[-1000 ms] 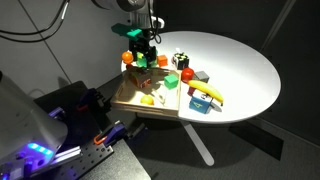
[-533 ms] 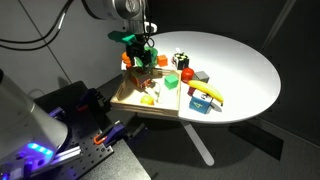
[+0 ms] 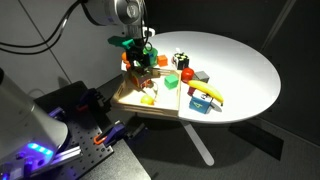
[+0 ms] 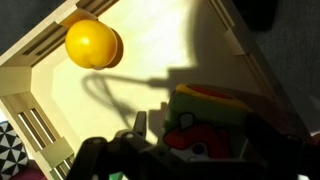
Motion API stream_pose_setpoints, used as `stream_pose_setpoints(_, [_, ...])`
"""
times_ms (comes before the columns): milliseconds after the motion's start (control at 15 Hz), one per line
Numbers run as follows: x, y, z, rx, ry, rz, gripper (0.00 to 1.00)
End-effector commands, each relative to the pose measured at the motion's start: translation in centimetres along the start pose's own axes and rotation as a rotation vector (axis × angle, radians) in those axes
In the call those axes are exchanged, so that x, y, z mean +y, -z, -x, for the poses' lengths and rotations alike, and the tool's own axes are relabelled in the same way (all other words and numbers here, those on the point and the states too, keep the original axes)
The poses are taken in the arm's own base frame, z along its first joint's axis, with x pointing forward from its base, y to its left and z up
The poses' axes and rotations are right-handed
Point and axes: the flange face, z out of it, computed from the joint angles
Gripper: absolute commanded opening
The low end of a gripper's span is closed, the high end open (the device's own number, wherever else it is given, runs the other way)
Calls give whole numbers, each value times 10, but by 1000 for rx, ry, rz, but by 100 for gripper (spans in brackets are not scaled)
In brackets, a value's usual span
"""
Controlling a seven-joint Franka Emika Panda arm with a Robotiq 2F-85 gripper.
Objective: Remove the orange dice from the tray and put it on the table
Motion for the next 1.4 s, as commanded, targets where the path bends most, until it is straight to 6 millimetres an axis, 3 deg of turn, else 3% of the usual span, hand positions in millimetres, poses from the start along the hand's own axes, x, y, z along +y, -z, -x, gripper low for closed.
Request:
stream_pose_setpoints(0, [-5,-3,-10,34,7,1,100])
stream_pose_setpoints(333, [-10,-9,-14,59,24,-8,100])
stream_pose_setpoints(800, [2,-27,-22,41,-4,17,100])
stream_pose_setpoints(867, [4,-27,-23,37,-11,19,75])
stream_pose_setpoints(933, [6,-27,-24,35,-15,20,73])
stream_pose_setpoints(1067, [9,-20,-25,37,-22,18,58])
stream_pose_setpoints(1333, [18,-6,-25,33,-33,7,38])
